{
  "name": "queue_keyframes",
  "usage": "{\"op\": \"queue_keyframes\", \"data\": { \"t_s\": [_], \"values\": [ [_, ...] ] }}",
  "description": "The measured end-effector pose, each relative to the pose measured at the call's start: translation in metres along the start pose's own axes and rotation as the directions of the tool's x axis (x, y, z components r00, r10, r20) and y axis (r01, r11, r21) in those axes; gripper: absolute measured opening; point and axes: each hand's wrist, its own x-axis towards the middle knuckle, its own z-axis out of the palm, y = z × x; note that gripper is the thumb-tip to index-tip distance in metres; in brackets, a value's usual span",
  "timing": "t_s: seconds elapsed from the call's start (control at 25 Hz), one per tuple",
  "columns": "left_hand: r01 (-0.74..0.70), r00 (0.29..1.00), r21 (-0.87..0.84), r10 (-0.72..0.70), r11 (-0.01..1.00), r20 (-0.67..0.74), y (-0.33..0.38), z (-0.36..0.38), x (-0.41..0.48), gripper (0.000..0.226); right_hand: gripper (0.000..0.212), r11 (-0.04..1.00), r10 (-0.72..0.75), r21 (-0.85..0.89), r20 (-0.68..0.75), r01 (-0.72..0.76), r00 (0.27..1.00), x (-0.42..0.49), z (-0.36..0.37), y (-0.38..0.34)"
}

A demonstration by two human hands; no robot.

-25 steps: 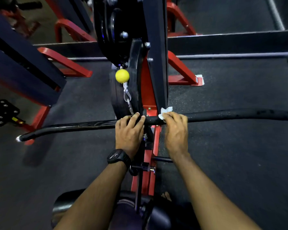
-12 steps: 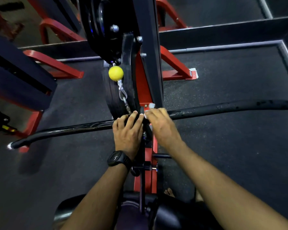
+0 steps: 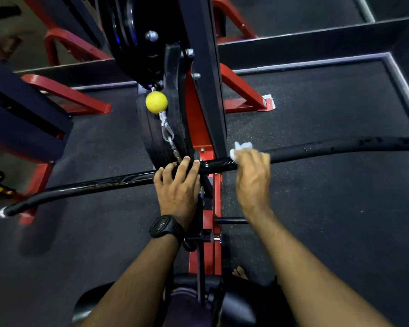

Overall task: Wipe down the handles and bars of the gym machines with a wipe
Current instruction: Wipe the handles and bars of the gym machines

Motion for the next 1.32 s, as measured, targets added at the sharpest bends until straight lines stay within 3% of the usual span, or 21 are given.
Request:
{"op": "queue_keyframes", "data": {
  "t_s": [0.08, 0.16, 0.2, 0.24, 0.32, 0.4, 0.44, 0.64, 0.76, 0.88, 0.92, 0.96, 1.0, 1.04, 1.08, 1.12, 1.2, 1.32],
  "values": [
    [0.016, 1.000, -0.020, -0.016, 1.000, -0.003, 0.002, 0.000, -0.002, 0.032, 0.016, 0.996, -0.002, 0.090, 0.000, 0.002, 1.000, -0.027, 0.012, -0.023],
    [0.010, 1.000, -0.023, -0.010, 1.000, -0.014, 0.001, 0.000, -0.002, 0.032, 0.011, 0.930, 0.214, 0.320, -0.069, -0.182, 0.974, -0.035, 0.022, -0.038],
    [0.009, 1.000, -0.021, -0.009, 1.000, -0.018, 0.000, -0.001, -0.001, 0.032, 0.011, 0.833, 0.402, 0.449, -0.091, -0.323, 0.911, -0.033, 0.026, -0.040],
    [0.012, 1.000, -0.022, -0.012, 1.000, -0.018, 0.000, -0.001, 0.000, 0.032, 0.015, 0.698, 0.591, 0.545, -0.072, -0.465, 0.803, -0.029, 0.029, -0.044],
    [0.024, 1.000, -0.027, -0.024, 0.999, -0.013, 0.003, -0.001, 0.000, 0.032, 0.023, 0.301, 0.833, 0.722, 0.120, -0.623, 0.541, -0.027, 0.037, -0.054],
    [0.019, 1.000, -0.027, -0.020, 0.999, -0.016, 0.004, 0.000, -0.002, 0.033, 0.024, -0.098, 0.843, 0.827, 0.365, -0.554, 0.396, -0.028, 0.047, -0.064],
    [0.011, 1.000, -0.025, -0.012, 1.000, -0.023, 0.004, 0.000, -0.002, 0.032, 0.022, -0.205, 0.811, 0.827, 0.443, -0.524, 0.382, -0.027, 0.048, -0.067],
    [0.008, 1.000, -0.010, -0.008, 1.000, -0.024, 0.002, 0.000, -0.002, 0.033, 0.021, -0.449, 0.707, 0.762, 0.623, -0.467, 0.336, -0.018, 0.038, -0.066],
    [0.025, 0.999, -0.010, -0.025, 1.000, -0.024, 0.006, 0.000, -0.003, 0.034, 0.018, -0.496, 0.606, 0.648, 0.735, -0.577, 0.305, -0.019, 0.033, -0.079],
    [0.051, 0.999, 0.005, -0.051, 0.999, 0.002, 0.008, -0.005, -0.004, 0.036, 0.019, -0.440, 0.695, 0.714, 0.655, -0.545, 0.297, -0.014, 0.029, -0.071],
    [0.065, 0.998, 0.009, -0.065, 0.998, 0.009, 0.011, -0.008, -0.003, 0.036, 0.020, -0.347, 0.767, 0.780, 0.556, -0.520, 0.322, -0.011, 0.025, -0.063],
    [0.081, 0.997, 0.017, -0.081, 0.997, 0.016, 0.014, -0.010, -0.002, 0.036, 0.020, -0.150, 0.835, 0.826, 0.400, -0.543, 0.378, -0.010, 0.020, -0.054],
    [0.089, 0.996, 0.027, -0.090, 0.996, 0.023, 0.018, -0.010, 0.000, 0.036, 0.020, 0.136, 0.849, 0.796, 0.213, -0.590, 0.483, -0.010, 0.014, -0.048],
    [0.087, 0.996, 0.033, -0.088, 0.996, 0.031, 0.021, -0.011, 0.002, 0.036, 0.020, 0.451, 0.769, 0.678, 0.036, -0.581, 0.639, -0.012, 0.010, -0.044],
    [0.078, 0.996, 0.033, -0.080, 0.996, 0.036, 0.024, -0.011, 0.004, 0.036, 0.020, 0.710, 0.595, 0.530, -0.098, -0.464, 0.798, -0.017, 0.007, -0.039],
    [0.074, 0.997, 0.044, -0.076, 0.996, 0.034, 0.027, -0.011, 0.004, 0.036, 0.021, 0.874, 0.383, 0.382, -0.158, -0.301, 0.910, -0.020, 0.005, -0.031],
    [0.096, 0.994, 0.099, -0.101, 0.990, 0.043, 0.031, -0.010, 0.006, 0.036, 0.022, 0.984, 0.113, 0.153, -0.119, -0.095, 0.986, -0.012, 0.001, -0.010],
    [0.201, 0.974, 0.107, -0.210, 0.974, 0.082, 0.048, -0.009, 0.002, 0.037, 0.022, 0.990, 0.125, -0.051, -0.067, -0.129, 0.990, 0.003, -0.005, -0.005]
  ]
}}
